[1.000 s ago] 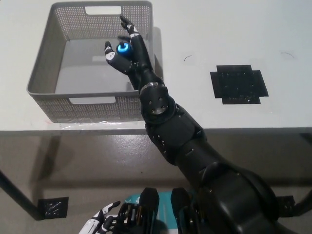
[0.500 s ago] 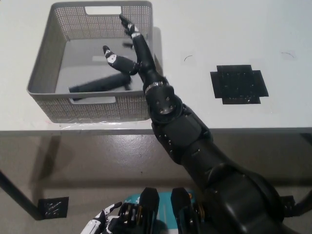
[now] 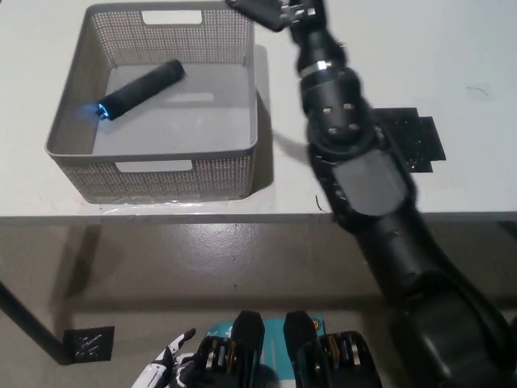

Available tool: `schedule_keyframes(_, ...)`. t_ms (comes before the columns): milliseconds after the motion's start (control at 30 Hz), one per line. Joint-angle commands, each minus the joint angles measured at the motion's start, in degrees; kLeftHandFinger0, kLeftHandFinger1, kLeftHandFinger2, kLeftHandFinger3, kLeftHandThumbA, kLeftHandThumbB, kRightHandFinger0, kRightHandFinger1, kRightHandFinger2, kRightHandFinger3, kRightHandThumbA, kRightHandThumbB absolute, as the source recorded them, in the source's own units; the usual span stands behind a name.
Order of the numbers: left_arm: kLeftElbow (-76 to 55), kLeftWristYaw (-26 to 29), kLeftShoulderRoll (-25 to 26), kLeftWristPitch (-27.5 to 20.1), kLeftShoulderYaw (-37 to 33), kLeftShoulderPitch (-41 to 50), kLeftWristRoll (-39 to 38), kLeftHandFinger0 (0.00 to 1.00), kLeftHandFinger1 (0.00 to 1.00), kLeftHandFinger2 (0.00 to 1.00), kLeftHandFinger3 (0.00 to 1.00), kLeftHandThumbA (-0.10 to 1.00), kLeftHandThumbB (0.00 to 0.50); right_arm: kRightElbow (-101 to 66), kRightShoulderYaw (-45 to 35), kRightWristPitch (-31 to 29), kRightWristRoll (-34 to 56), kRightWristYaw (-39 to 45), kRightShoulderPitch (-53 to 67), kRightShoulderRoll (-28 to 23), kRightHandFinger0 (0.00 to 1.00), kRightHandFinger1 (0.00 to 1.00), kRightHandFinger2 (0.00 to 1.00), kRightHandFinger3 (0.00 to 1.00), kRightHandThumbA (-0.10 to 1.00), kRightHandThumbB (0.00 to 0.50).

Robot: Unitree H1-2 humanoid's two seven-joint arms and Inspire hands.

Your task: Use the right hand to pick up a electric screw driver and put it into a container on the left side

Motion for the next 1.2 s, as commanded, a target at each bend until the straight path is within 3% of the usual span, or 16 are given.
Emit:
schedule_keyframes(0,-0.21,0.03,1.42,-3.63,-0.24,1.15,1.52,0.71,0.73,0.81,1.0,0.94,0.028,-19.75,-2.3,8.31,1.54,3.91,3.21,-4.12,1.0,1.0,1.0,1.0,0.77,0.207)
schedule_keyframes(167,0.2,0.29,1.54,-4.3,-0.19,3.25,1.65,0.74,0.76,0.81,1.0,0.95,0.016,-33.1,-3.26,12.18,3.16,4.37,12.61,-5.46,1.0,1.0,1.0,1.0,0.73,0.196)
schedule_keyframes(433,-0.58,0.6,1.32,-2.37,0.68,5.62,1.03,0.84,0.84,0.89,1.0,1.0,0.068,-45.77,-1.6,10.58,6.09,6.4,31.74,-6.27,0.96,1.0,1.0,1.0,0.68,0.135)
schedule_keyframes(533,-0.9,0.77,1.33,-1.83,1.24,5.82,0.64,0.84,0.86,0.92,1.0,1.0,0.076,-47.74,-1.48,10.74,8.72,6.77,38.76,-5.78,0.97,1.0,1.0,1.0,0.67,0.187)
schedule_keyframes(633,-0.52,1.18,0.66,-2.13,1.33,6.5,0.63,0.88,0.92,0.96,1.0,1.0,0.081,-45.2,-1.09,7.32,10.02,7.83,46.35,-5.89,0.97,1.0,1.0,1.0,0.66,0.134)
schedule_keyframes(800,-0.52,1.51,0.23,-1.48,1.89,6.89,0.3,0.99,1.0,1.0,1.0,1.0,0.084,-35.79,-2.12,3.31,12.74,9.88,55.24,-5.92,0.96,1.0,1.0,1.0,0.7,0.107)
schedule_keyframes(933,-0.55,1.85,-0.47,-1.14,2.85,6.33,-0.62,1.0,1.0,1.0,1.0,1.0,0.073,-30.23,-2.6,1.69,12.9,10.86,57.69,-5.76,0.99,1.0,1.0,1.0,0.72,0.17)
schedule_keyframes(1033,-0.47,2.12,-0.59,-1.83,3.39,6.06,0.09,1.0,1.0,1.0,1.0,1.0,0.051,-27.16,-2.37,-0.32,12.98,11.63,60.13,-5.5,0.95,1.0,1.0,1.0,0.65,0.127)
schedule_keyframes(1167,0.24,2.27,-0.88,-2.34,4.14,5.27,-0.3,1.0,1.0,1.0,1.0,1.0,0.049,-22.92,-2.62,-2.88,13.54,12.53,62.04,-5.38,0.92,1.0,1.0,1.0,0.65,0.144)
